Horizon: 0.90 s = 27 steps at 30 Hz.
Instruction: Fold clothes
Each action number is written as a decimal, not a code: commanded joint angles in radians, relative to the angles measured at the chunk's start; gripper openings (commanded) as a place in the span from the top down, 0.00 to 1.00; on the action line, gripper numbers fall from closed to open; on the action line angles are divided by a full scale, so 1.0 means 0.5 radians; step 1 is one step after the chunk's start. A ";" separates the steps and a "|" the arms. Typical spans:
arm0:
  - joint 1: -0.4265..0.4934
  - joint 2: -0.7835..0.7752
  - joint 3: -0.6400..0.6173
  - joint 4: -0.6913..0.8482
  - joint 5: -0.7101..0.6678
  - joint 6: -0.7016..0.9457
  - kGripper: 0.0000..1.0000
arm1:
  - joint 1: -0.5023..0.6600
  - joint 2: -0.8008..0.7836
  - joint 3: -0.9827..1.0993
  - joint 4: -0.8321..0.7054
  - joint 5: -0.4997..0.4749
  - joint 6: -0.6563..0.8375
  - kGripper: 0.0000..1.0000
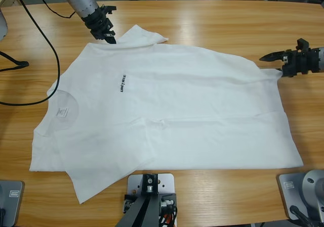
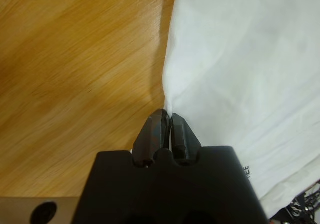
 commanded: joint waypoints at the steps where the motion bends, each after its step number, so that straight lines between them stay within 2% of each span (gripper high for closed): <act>1: -0.055 0.217 -0.969 0.130 0.047 -0.005 1.00 | -0.020 -0.094 0.146 -0.166 -0.060 -0.228 1.00; 7: -0.068 0.189 -0.969 0.154 0.047 -0.005 1.00 | -0.020 -0.150 0.223 -0.309 -0.069 -0.237 1.00; 12: -0.035 0.141 -0.969 0.176 0.047 -0.005 1.00 | -0.008 -0.299 0.281 -0.233 -0.119 -0.131 1.00; 15: -0.013 0.120 -0.969 0.207 0.047 0.003 1.00 | 0.168 -0.462 0.256 0.043 -0.139 0.008 1.00; 19: -0.009 0.113 -0.969 0.212 0.047 0.003 1.00 | 0.474 -0.320 0.143 0.503 -0.227 0.028 1.00; 26: -0.010 0.103 -0.969 0.224 0.047 0.004 1.00 | 0.907 -0.291 0.143 0.721 -0.516 0.331 1.00; 27: -0.012 0.100 -0.971 0.225 0.047 0.004 1.00 | 0.939 -0.288 0.141 0.732 -0.597 0.387 0.93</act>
